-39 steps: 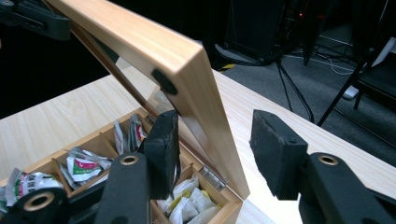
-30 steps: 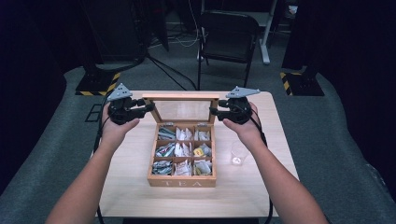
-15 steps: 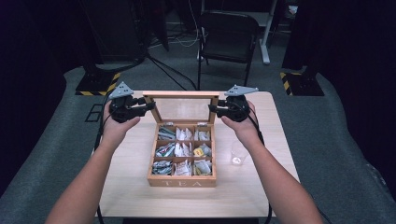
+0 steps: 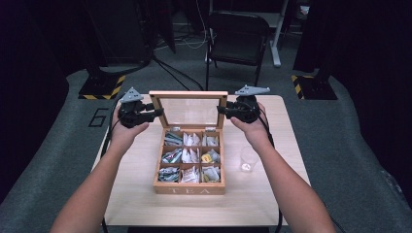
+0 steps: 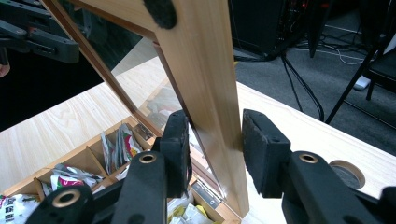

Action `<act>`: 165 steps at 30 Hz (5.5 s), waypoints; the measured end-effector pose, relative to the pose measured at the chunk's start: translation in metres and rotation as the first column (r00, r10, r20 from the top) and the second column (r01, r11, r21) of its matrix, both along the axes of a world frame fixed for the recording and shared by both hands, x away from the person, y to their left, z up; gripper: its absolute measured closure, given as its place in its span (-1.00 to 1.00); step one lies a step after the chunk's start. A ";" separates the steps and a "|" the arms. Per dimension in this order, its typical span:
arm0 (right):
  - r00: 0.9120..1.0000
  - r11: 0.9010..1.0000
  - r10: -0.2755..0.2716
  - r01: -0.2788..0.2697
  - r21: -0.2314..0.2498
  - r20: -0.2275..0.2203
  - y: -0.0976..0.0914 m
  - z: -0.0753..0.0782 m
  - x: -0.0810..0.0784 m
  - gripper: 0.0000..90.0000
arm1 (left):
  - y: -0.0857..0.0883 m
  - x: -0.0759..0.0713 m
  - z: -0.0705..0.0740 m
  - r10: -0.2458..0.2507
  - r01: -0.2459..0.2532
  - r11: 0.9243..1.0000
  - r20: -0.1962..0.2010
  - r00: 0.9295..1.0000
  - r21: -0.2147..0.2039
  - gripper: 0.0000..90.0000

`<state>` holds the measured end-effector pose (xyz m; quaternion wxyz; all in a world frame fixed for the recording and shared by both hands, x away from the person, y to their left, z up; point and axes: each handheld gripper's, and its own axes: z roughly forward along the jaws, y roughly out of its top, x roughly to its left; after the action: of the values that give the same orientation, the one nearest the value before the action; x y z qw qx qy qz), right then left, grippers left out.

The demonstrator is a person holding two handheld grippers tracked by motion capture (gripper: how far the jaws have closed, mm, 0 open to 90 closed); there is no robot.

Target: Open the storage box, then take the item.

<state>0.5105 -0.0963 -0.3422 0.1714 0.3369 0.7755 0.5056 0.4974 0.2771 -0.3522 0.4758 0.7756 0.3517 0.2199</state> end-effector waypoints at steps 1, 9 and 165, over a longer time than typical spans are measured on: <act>1.000 1.000 0.000 0.000 -0.002 -0.002 0.000 0.001 0.001 0.39 | 0.000 0.001 -0.001 -0.001 0.001 1.000 -0.005 1.000 0.004 0.30; 1.000 1.000 -0.004 0.004 -0.006 -0.001 0.001 0.002 0.006 0.40 | -0.001 0.011 -0.009 -0.005 0.005 1.000 -0.022 1.000 -0.003 0.30; 0.991 0.986 0.049 -0.068 -0.155 -0.121 0.014 -0.048 -0.076 0.34 | 0.011 -0.048 -0.023 0.040 -0.042 0.999 -0.112 0.993 -0.022 0.12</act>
<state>0.4346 -0.0825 -0.3901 0.1371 0.3283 0.8316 0.4265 0.4495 0.2877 -0.3757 0.4601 0.7735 0.3962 0.1818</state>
